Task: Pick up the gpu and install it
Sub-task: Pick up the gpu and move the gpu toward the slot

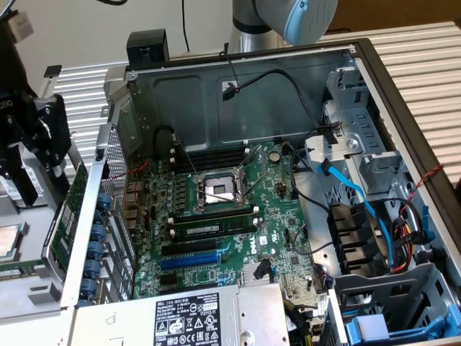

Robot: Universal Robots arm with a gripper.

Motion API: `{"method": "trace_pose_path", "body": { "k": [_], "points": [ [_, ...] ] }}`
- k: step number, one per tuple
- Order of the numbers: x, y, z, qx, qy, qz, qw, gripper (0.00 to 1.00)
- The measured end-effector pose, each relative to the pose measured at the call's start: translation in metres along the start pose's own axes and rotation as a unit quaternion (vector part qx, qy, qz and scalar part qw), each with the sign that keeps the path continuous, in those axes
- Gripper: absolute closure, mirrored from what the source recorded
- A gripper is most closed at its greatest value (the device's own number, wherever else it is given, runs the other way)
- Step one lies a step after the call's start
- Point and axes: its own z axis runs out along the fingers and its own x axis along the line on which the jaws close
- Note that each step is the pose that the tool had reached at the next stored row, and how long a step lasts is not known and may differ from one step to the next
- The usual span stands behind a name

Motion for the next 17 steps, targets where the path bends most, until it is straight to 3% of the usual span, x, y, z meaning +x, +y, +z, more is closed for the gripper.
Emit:
{"method": "trace_pose_path", "body": {
  "k": [3, 6, 11, 13, 17],
  "points": [
    [0.001, -0.0020, 0.0059, -0.0011, 0.0008, 0.004, 1.0000, 0.43],
    [0.002, -0.0012, 0.0104, -0.0009, 0.0043, 0.018, 0.9998, 0.43],
    [0.003, 0.0006, 0.0192, 0.0047, 0.0120, 0.054, 0.9985, 0.43],
    [0.004, 0.0016, 0.0226, 0.0059, 0.0138, 0.061, 0.9980, 0.43],
    [0.004, 0.0044, 0.0278, 0.0043, 0.0150, 0.066, 0.9977, 0.43]
  ]
}}
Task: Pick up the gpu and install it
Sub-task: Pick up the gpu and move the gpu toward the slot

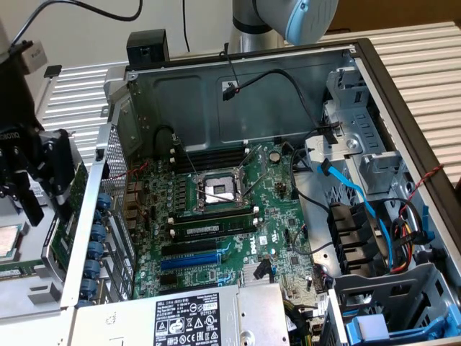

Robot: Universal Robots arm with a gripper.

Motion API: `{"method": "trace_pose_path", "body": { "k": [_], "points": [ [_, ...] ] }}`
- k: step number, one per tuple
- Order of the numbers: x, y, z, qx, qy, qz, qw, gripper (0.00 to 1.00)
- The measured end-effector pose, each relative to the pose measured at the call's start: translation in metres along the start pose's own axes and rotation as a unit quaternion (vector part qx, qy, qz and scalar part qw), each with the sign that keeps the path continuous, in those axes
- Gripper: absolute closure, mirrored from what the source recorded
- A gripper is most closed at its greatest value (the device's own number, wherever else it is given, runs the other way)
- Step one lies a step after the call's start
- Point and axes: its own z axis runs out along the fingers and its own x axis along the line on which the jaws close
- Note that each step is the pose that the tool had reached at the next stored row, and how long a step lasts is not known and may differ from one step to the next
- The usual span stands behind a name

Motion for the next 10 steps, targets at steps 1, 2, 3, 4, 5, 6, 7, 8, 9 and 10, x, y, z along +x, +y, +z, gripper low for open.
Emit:
{"method": "trace_pose_path", "body": {
  "k": [1, 2, 3, 4, 5, 6, 7, 8, 9, 10],
  "points": [
    [0.0002, 0.0005, 0.0006, -0.0017, 0.0002, 0.000, 1.0000, 0.43],
    [0.0005, 0.0010, 0.0011, -0.0047, 0.0009, 0.001, 1.0000, 0.43],
    [0.0006, 0.0012, 0.0014, -0.0104, 0.0020, 0.002, 0.9999, 0.43],
    [0.0007, 0.0012, 0.0017, -0.0181, 0.0033, 0.003, 0.9998, 0.43],
    [0.0006, 0.0013, 0.0018, -0.0255, 0.0045, 0.004, 0.9997, 0.43],
    [0.0007, 0.0012, 0.0020, -0.0323, 0.0059, 0.005, 0.9994, 0.43],
    [0.0006, 0.0006, 0.0024, -0.0382, 0.0074, 0.005, 0.9992, 0.43],
    [0.0004, -0.0006, 0.0032, -0.0429, 0.0086, 0.006, 0.9990, 0.43],
    [0.0002, -0.0019, 0.0043, -0.0464, 0.0095, 0.007, 0.9989, 0.43],
    [0.0000, -0.0035, 0.0057, -0.0491, 0.0102, 0.007, 0.9987, 0.43]
  ]
}}
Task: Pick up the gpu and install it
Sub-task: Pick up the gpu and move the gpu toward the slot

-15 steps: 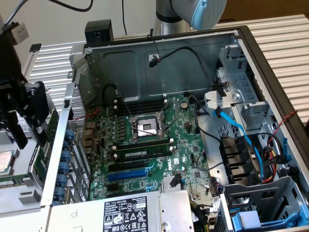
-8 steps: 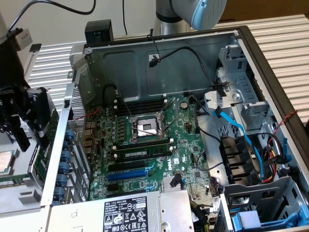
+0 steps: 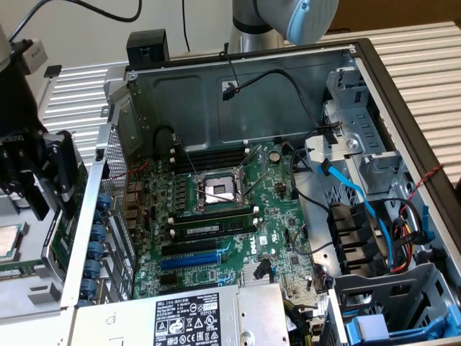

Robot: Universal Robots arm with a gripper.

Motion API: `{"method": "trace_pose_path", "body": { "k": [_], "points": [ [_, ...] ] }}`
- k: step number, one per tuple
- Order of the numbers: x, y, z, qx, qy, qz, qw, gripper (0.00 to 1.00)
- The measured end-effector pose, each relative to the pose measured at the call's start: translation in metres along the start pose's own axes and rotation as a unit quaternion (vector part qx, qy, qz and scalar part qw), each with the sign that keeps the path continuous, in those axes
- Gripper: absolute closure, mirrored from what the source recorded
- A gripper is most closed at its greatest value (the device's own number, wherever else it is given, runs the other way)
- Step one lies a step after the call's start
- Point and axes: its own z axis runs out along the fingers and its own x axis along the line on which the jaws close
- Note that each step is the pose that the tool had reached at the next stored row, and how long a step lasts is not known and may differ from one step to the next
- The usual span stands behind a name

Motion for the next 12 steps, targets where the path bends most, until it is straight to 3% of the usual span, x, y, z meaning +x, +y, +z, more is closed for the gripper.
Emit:
{"method": "trace_pose_path", "body": {
  "k": [5, 12],
  "points": [
    [0.000, -0.0033, 0.0080, -0.0095, 0.0024, 0.001, 1.0000, 0.43],
    [-0.001, -0.0007, 0.0207, -0.0106, 0.0028, 0.002, 0.9999, 0.43]
  ]
}}
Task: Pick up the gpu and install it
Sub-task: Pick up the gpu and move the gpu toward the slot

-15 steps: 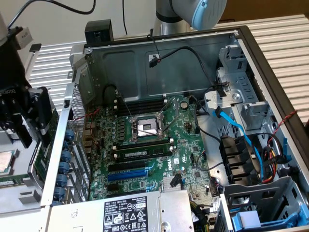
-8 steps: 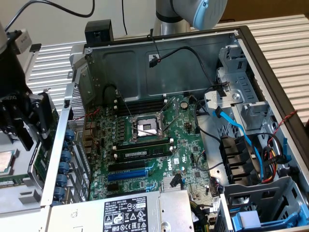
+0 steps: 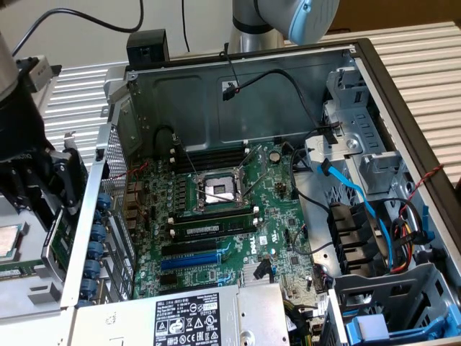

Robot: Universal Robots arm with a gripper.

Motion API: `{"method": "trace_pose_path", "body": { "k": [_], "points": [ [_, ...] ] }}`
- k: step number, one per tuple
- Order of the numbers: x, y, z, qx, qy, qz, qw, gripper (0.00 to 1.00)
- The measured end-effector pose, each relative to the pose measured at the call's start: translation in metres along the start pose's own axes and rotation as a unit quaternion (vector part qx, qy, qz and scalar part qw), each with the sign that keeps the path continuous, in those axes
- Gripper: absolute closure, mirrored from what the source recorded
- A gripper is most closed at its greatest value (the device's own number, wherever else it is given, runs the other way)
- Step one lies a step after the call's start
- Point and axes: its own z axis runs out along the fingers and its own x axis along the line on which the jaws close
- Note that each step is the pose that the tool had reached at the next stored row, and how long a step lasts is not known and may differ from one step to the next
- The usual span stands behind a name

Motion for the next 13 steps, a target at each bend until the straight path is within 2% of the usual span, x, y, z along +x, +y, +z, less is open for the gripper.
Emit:
{"method": "trace_pose_path", "body": {
  "k": [4, 9, 11, 12, 13],
  "points": [
    [-0.0005, 0.0027, 0.0060, -0.0004, 0.0001, 0.000, 1.0000, 0.43],
    [-0.0001, 0.0037, 0.0070, -0.0004, 0.0001, 0.000, 1.0000, 0.43],
    [-0.0001, 0.0038, 0.0071, -0.0005, 0.0001, 0.000, 1.0000, 0.45],
    [-0.0001, 0.0038, 0.0071, -0.0005, 0.0001, 0.000, 1.0000, 0.51],
    [-0.0001, 0.0038, 0.0071, -0.0005, 0.0001, 0.000, 1.0000, 0.51]
  ]
}}
